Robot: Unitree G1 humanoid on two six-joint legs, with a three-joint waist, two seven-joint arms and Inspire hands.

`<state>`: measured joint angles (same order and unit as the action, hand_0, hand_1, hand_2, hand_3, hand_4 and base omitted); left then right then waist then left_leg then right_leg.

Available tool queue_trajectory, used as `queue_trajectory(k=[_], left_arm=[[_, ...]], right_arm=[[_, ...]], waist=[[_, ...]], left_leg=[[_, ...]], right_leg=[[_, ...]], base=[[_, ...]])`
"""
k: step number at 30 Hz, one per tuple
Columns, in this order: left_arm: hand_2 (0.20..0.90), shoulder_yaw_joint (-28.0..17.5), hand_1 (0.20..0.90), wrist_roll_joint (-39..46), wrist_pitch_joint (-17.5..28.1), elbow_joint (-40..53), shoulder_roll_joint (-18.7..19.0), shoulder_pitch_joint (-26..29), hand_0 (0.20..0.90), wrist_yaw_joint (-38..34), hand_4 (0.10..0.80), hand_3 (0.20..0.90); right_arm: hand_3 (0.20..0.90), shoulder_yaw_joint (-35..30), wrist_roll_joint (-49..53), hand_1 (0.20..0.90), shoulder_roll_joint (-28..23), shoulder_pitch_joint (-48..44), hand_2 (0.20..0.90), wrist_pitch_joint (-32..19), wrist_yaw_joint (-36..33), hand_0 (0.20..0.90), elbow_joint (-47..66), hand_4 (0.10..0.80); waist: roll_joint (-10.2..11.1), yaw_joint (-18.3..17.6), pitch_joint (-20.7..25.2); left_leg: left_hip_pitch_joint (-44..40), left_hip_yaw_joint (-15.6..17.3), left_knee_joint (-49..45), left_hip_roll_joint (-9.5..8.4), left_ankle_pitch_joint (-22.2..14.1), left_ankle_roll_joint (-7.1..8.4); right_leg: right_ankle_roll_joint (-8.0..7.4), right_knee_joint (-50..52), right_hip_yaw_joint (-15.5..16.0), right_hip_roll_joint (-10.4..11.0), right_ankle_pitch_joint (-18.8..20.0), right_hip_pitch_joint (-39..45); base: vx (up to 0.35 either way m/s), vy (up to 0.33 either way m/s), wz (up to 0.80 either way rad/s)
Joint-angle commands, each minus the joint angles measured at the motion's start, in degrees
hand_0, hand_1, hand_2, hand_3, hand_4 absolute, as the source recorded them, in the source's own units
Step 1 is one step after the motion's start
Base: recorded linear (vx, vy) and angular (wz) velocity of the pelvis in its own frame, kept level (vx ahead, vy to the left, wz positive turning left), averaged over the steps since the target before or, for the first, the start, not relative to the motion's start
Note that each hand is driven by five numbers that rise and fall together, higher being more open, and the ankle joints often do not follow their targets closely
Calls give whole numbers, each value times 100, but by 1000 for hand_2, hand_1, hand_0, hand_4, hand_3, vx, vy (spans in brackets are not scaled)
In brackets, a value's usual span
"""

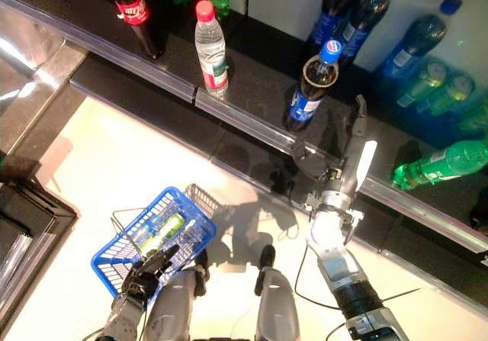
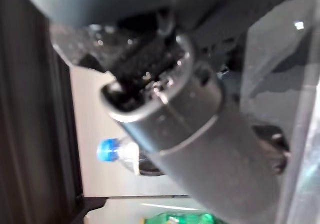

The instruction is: Pick up the drink and place into the basket.

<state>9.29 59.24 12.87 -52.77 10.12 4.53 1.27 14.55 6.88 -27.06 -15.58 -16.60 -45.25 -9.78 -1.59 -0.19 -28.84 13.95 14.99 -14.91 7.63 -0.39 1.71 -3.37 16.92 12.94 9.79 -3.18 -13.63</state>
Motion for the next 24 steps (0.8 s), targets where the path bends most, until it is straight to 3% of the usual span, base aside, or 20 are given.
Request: queue_trajectory(k=[1, 9, 24], left_arm=[[300, 276, 300, 37, 314, 667, 28, -323, 300, 204, 100, 200], [300, 330, 300, 75, 318, 725, 76, -189, 300, 263, 100, 200], [300, 472, 300, 137, 262, 852, 148, 22, 300, 229, 100, 200]], right_arm=[[900, -130, -13, 900, -139, -713, 900, -374, -281, 900, 521, 800], [900, -266, 200, 900, -124, -1381, 900, -331, -512, 900, 217, 800], [900, -380, 615, 900, -250, -2644, 900, -63, -687, 900, -247, 800]], waist=[[51, 34, 170], [-33, 146, -84], [-149, 379, -95]], left_leg=[[277, -221, -1039, 381, 107, 341], [549, -357, -1227, 385, 304, 370], [1044, -506, -1280, 284, 376, 337]], right_leg=[[39, -97, 191, 98, 235, -15], [104, 45, 221, 82, 188, -125], [115, 94, 303, 128, 232, -500]], base=[[-74, -23, -3], [-20, -3, 0], [-6, 2, 3]])
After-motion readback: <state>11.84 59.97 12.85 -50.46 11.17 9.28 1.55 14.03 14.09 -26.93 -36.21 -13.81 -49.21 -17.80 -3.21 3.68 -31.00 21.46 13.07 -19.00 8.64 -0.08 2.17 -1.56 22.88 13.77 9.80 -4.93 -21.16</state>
